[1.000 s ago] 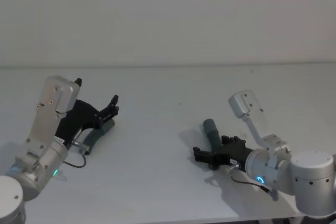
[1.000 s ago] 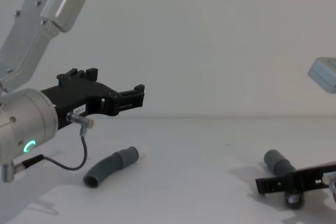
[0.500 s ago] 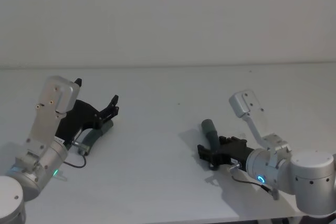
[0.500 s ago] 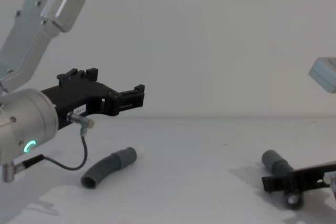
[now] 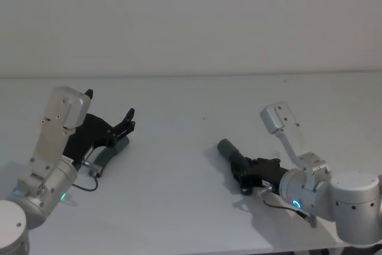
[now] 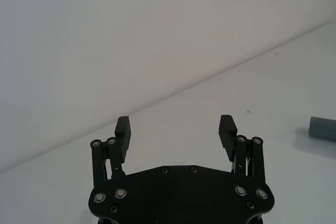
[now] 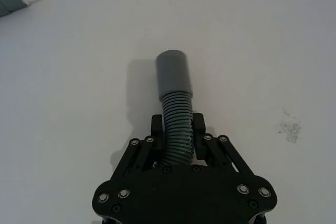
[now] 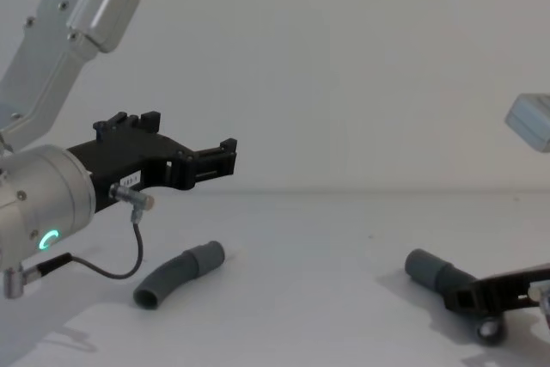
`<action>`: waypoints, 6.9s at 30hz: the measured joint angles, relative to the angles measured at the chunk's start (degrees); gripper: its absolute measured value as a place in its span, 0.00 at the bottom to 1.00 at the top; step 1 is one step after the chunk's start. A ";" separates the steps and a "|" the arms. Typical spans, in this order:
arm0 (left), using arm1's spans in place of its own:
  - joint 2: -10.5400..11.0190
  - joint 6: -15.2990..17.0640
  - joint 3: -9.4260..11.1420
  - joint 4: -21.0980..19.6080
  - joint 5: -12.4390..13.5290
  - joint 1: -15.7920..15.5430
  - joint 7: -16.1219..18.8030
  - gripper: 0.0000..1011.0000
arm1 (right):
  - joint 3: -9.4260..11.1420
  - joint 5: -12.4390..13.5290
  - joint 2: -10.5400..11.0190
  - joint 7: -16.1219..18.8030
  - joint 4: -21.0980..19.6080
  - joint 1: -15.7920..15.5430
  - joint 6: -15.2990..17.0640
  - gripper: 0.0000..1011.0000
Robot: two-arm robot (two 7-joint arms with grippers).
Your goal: Use both hands to pick up one end of the pipe from the table, align the ends, and insert them.
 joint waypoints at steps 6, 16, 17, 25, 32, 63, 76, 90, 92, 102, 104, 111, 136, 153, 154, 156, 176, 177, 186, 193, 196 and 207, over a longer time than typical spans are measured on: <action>0.00 0.00 0.00 0.00 0.00 0.00 0.00 0.99 | -0.02 0.00 0.00 0.04 0.01 0.00 0.04 0.25; 0.00 0.00 0.00 0.00 0.00 0.00 0.00 0.99 | -0.19 -0.53 0.49 0.60 -0.34 -0.09 -1.05 0.23; 0.00 0.00 0.00 0.00 0.00 0.00 0.00 0.99 | -0.19 -0.53 0.49 0.60 -0.34 -0.09 -1.05 0.23; 0.01 0.00 0.00 0.00 0.00 0.00 0.00 0.99 | -0.42 -1.52 1.47 1.98 -1.77 0.32 -3.69 0.22; 0.00 0.00 0.00 0.00 0.00 0.00 0.00 0.99 | 0.07 -2.08 2.32 3.46 -4.01 1.86 -6.45 0.22; 0.00 0.00 0.00 0.00 0.00 0.00 0.00 0.99 | -5.30 -3.74 11.69 21.82 -4.95 11.91 -16.79 0.21; 0.00 0.00 0.00 0.00 0.00 0.00 0.00 0.99 | -12.28 -7.85 15.28 31.04 2.12 16.66 -22.53 0.21; 0.00 0.00 0.00 0.00 0.00 0.00 0.00 0.99 | -16.20 -9.70 17.67 36.22 7.21 19.42 -27.15 0.21; 0.00 0.00 0.00 0.00 0.00 0.00 0.00 0.99 | -16.37 -9.77 17.89 36.43 7.40 19.54 -27.43 0.21; 0.00 0.00 0.00 0.00 0.00 0.00 0.00 0.99 | -17.49 -9.81 19.71 38.19 7.06 19.83 -29.10 0.21; 0.00 0.00 0.00 0.00 0.00 0.00 0.00 0.99 | -17.53 -9.76 19.85 38.33 6.93 19.83 -29.18 0.21; 0.00 0.00 0.00 0.00 0.00 0.00 0.00 0.99 | -17.68 -8.82 21.54 39.52 4.98 19.42 -29.81 0.21; 0.01 0.47 -0.28 -0.71 -0.33 0.15 -0.19 0.99 | -16.59 -5.54 24.45 39.28 2.12 17.64 -30.62 0.21; -3.01 15.89 -1.92 -13.37 -4.56 3.82 4.14 0.99 | -16.42 -4.95 24.74 38.97 1.81 17.34 -30.70 0.21; -3.13 16.74 -1.95 -13.92 -4.69 3.95 4.36 0.99 | -16.41 -4.93 24.75 38.96 1.80 17.32 -30.70 0.21; -3.42 19.29 -2.05 -15.68 -5.09 4.33 4.90 0.99 | -16.40 -4.92 24.76 38.95 1.79 17.32 -30.71 0.21; 0.32 32.94 -4.99 -21.00 -9.14 3.04 0.34 0.99 | -16.36 -4.79 24.84 38.87 1.72 17.23 -30.70 0.21; 0.58 33.10 -5.16 -20.82 -9.28 2.89 -0.11 0.99 | -16.36 -4.79 24.84 38.87 1.73 17.23 -30.70 0.21; 2.50 33.59 -6.35 -18.01 -10.85 1.31 -4.74 0.99 | -16.36 -4.78 24.84 38.87 1.73 17.23 -30.70 0.21; 3.27 32.05 -6.82 -14.94 -11.85 0.11 -8.47 0.99 | -16.36 -4.78 24.84 38.88 1.73 17.23 -30.70 0.21; 3.55 31.44 -6.96 -13.67 -12.15 -0.31 -9.67 0.99 | -16.36 -4.78 24.84 38.88 1.73 17.23 -30.70 0.21; 4.55 29.71 -7.09 -9.94 -13.09 -1.50 -13.08 0.99 | -16.36 -4.79 24.84 38.88 1.73 17.23 -30.70 0.21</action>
